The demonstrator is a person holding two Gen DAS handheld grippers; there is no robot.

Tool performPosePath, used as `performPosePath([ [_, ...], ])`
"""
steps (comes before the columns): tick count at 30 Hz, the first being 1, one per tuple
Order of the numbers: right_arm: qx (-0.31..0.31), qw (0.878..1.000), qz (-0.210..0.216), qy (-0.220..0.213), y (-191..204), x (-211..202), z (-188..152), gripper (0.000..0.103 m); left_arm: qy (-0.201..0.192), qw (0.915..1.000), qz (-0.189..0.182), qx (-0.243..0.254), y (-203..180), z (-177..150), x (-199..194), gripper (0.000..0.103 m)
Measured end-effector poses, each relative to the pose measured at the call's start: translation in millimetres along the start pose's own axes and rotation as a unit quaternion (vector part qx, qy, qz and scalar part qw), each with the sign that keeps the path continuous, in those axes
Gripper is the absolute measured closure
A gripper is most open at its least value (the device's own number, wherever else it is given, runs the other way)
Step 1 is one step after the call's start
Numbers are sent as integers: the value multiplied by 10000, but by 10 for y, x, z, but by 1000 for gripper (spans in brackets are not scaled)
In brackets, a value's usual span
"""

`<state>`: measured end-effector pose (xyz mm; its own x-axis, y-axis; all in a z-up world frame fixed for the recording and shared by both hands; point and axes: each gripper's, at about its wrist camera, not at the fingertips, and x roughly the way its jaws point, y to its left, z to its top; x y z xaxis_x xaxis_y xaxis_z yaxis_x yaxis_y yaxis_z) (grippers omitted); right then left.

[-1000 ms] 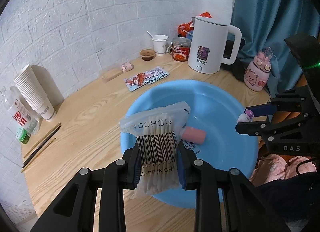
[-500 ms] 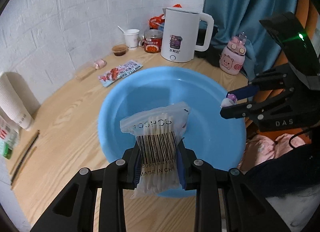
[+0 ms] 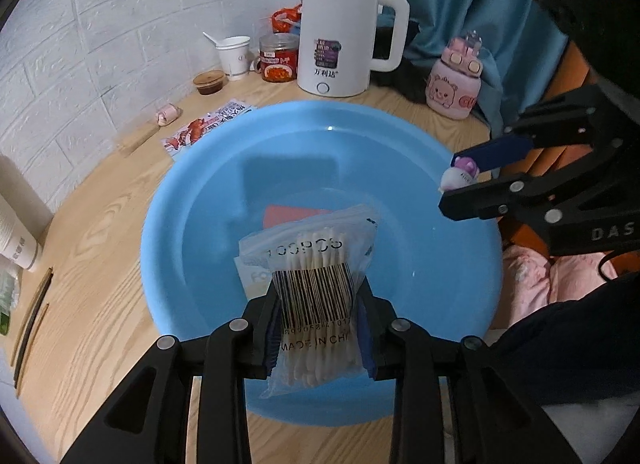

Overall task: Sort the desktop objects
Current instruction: 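Open the left tool to drop the cotton swab bag into the basin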

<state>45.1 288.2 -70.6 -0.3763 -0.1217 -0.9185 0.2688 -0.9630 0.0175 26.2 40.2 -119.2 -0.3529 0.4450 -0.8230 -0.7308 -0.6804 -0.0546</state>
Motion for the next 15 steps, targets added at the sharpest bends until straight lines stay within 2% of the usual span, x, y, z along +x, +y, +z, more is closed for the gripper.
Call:
performPosePath([
  [1, -4, 10000, -1, 7, -1, 4, 3, 66, 43, 10000, 64, 21, -10, 3, 23, 54],
  [2, -8, 10000, 2, 17, -1, 9, 4, 66, 47, 9999, 133, 32, -18, 4, 34, 46],
  [3, -17, 10000, 1, 20, -3, 12, 6, 66, 33, 9999, 164, 38, -19, 4, 34, 30],
  [7, -46, 10000, -3, 42, -5, 34, 3, 66, -89, 9998, 151, 128, -35, -1, -1, 11],
  [15, -75, 9999, 7, 75, 5, 77, 37, 66, -229, 9994, 182, 189, 6, -4, -70, 10],
])
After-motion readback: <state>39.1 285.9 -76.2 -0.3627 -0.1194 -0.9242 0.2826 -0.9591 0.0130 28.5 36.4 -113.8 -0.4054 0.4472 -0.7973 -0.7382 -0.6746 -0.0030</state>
